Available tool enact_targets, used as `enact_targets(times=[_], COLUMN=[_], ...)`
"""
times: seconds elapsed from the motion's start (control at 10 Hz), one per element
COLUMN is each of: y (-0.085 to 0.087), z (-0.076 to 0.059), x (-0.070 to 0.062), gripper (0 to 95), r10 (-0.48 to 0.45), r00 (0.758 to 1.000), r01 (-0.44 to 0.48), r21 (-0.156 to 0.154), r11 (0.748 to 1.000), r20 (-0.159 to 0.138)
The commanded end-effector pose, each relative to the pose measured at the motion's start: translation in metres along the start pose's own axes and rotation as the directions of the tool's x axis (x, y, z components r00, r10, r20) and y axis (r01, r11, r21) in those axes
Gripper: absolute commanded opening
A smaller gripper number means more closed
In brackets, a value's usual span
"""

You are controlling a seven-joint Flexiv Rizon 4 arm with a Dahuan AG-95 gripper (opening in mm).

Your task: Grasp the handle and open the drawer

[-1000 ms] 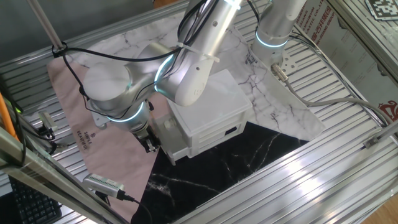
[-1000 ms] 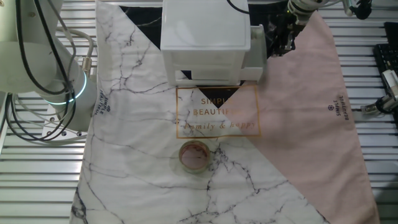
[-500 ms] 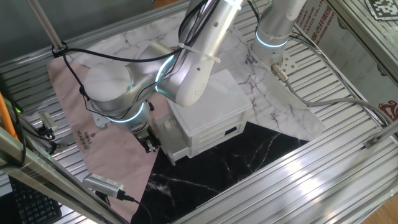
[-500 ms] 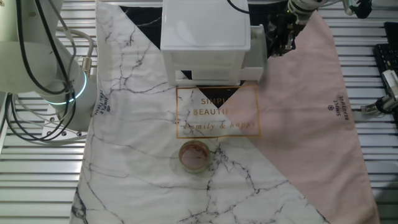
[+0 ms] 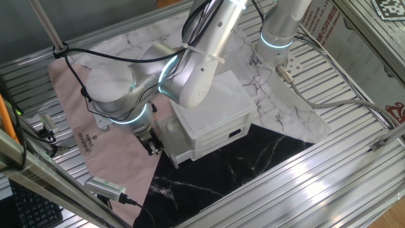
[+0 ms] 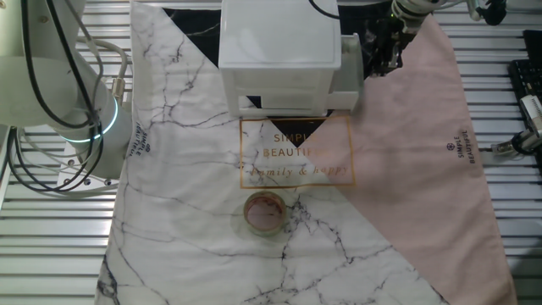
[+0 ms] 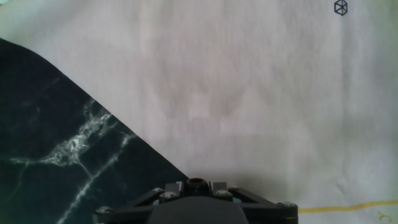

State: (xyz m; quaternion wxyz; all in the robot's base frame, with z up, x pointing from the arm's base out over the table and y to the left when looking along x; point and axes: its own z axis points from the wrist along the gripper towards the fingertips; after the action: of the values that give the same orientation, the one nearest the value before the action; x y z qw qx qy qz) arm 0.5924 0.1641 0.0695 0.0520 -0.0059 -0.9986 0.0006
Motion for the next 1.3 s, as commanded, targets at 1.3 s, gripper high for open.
enact_targets(times=[1.3], y=[0.0], z=[-0.004], x=[-0.025], gripper=[0.0], r10=[-0.01], r00=[1.0], r01=[0.01], r21=[-0.004], r11=[1.0], r20=[-0.008])
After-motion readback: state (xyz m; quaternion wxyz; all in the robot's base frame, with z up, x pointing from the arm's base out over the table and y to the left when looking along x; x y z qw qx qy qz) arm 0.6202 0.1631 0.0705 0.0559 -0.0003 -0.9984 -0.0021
